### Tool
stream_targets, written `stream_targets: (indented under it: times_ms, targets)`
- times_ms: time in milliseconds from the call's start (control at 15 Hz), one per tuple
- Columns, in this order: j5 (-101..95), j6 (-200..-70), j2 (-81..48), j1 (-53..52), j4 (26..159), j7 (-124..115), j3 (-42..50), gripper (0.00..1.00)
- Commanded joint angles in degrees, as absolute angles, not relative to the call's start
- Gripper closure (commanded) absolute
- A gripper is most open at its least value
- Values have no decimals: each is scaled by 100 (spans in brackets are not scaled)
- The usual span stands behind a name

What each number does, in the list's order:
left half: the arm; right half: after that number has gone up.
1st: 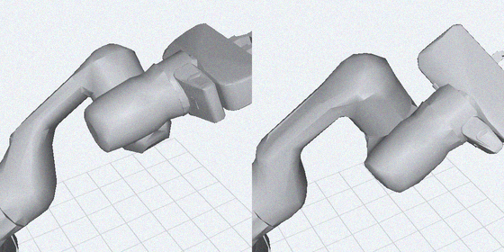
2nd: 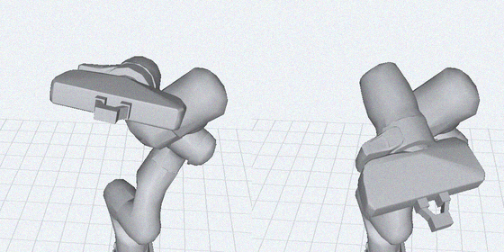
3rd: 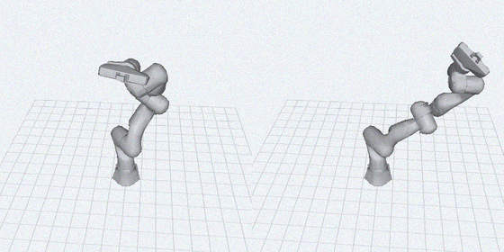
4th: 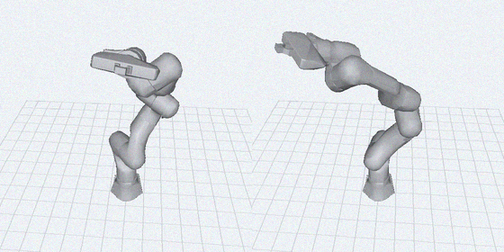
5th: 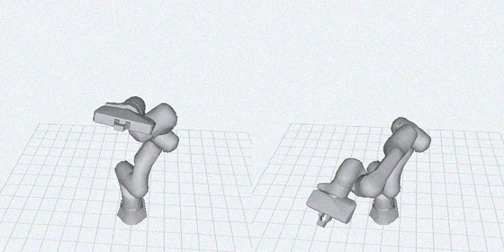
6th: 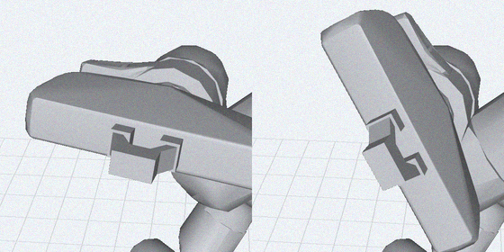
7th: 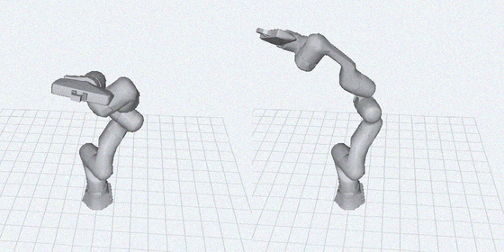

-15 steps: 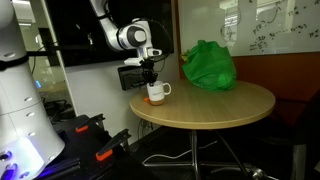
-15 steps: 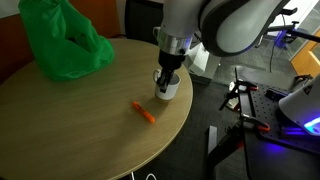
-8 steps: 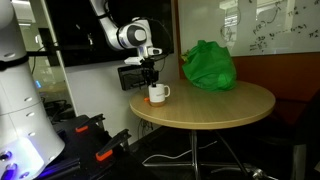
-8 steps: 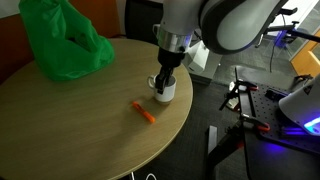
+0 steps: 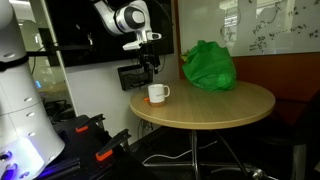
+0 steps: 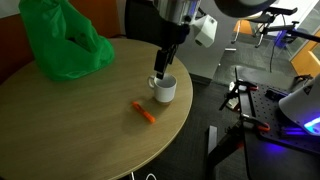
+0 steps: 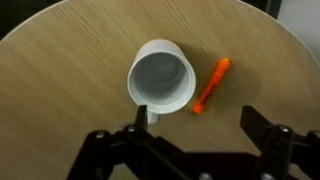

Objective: Move the mug closer to the orange sharpie

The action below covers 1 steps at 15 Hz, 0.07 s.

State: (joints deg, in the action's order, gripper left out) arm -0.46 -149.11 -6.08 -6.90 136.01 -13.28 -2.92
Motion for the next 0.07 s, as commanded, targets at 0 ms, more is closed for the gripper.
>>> stream_targets:
  times_ms: [0]
  targets:
    - [187,-14477,-93,-585,13698,-1037,-357,0]
